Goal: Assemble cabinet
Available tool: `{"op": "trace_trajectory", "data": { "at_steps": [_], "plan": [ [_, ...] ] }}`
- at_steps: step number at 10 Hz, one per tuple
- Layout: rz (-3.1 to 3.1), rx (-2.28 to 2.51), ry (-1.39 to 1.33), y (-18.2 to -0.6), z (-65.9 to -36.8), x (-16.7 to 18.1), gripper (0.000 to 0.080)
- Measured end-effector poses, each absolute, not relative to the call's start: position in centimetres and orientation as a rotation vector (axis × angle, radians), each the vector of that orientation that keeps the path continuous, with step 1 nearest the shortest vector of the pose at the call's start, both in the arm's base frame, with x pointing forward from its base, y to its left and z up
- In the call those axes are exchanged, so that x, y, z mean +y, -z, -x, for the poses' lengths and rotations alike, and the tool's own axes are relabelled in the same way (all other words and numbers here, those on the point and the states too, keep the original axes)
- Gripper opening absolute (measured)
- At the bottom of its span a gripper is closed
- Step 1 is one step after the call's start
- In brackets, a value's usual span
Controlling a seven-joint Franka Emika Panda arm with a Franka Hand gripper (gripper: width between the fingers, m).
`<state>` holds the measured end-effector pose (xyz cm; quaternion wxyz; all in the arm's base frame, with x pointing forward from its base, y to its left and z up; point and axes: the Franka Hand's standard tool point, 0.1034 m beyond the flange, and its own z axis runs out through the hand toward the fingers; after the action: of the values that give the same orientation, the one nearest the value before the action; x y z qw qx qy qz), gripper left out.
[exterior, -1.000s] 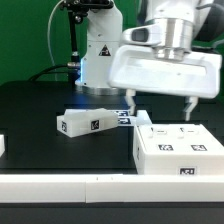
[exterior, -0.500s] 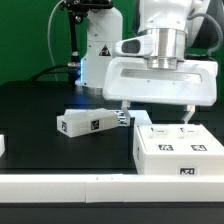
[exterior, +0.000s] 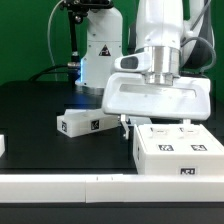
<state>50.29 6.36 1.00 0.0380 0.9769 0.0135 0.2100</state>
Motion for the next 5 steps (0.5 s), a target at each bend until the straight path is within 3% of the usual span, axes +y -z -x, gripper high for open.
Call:
{"op": "trace_trajectory", "data": {
  "at_steps": [5],
  "plan": [
    [-3.026, 0.032, -0.561, -0.23, -49.51, 7.01, 0.0795]
  ]
}}
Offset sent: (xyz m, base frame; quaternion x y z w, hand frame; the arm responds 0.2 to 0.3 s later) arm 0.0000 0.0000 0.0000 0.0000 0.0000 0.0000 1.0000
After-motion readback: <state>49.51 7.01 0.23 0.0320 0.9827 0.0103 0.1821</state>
